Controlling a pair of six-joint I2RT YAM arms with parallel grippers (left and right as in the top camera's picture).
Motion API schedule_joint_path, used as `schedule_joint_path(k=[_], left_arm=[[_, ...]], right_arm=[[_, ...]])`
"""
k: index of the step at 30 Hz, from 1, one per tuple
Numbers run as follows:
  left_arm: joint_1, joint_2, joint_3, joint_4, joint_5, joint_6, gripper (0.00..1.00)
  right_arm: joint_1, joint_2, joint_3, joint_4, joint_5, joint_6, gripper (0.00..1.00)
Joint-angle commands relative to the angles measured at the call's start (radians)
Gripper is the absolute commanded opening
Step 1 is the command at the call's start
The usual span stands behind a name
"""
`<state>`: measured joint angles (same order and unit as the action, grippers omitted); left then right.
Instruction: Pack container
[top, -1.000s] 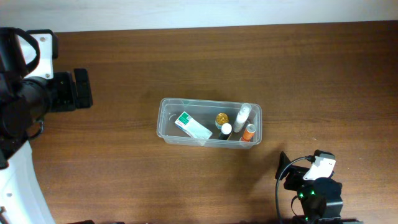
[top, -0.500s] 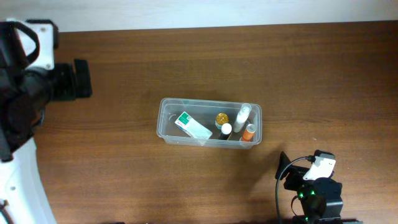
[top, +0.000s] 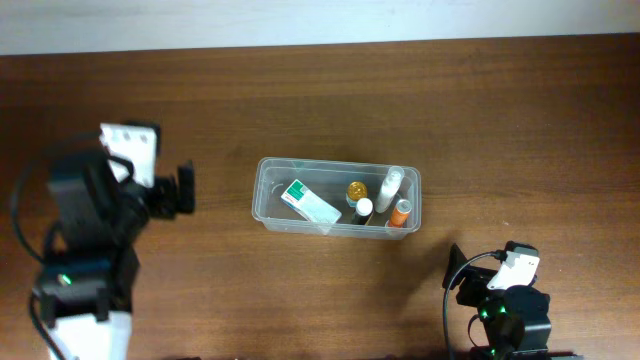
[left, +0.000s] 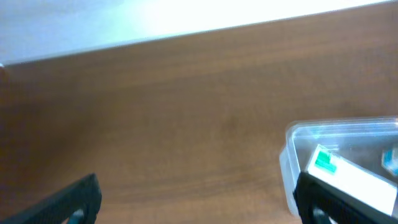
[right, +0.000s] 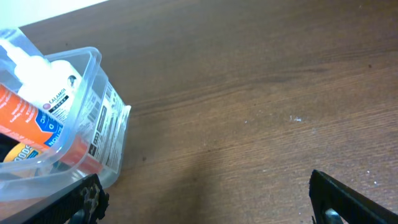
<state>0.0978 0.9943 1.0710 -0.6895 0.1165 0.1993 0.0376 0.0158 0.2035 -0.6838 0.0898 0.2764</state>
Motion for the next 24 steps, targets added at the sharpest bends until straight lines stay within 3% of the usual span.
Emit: schedule_joint_path(k=[1,9,18,24], left_arm=[[0.004,-0.129,-0.197,0.099,0.075,0.019,1.0],[0.004,-0.455,-0.626,0.354,0.135,0.019,1.0],[0.004,-0.778,-0.908,0.383,0.163,0.019,1.0],[0.003,-0.884,-0.977,0.399,0.177,0.016,1.0]], right_arm=[[0.008,-0.01,-0.008,0.002,0.012,-0.01,0.98],[0.008,-0.01,-0.008,0.002,0.012,-0.01,0.98],[0.008,-0.01,-0.008,0.002,0.012,-0.01,0.98],[0.008,-0.01,-0.008,0.002,0.012,-0.01,0.98]])
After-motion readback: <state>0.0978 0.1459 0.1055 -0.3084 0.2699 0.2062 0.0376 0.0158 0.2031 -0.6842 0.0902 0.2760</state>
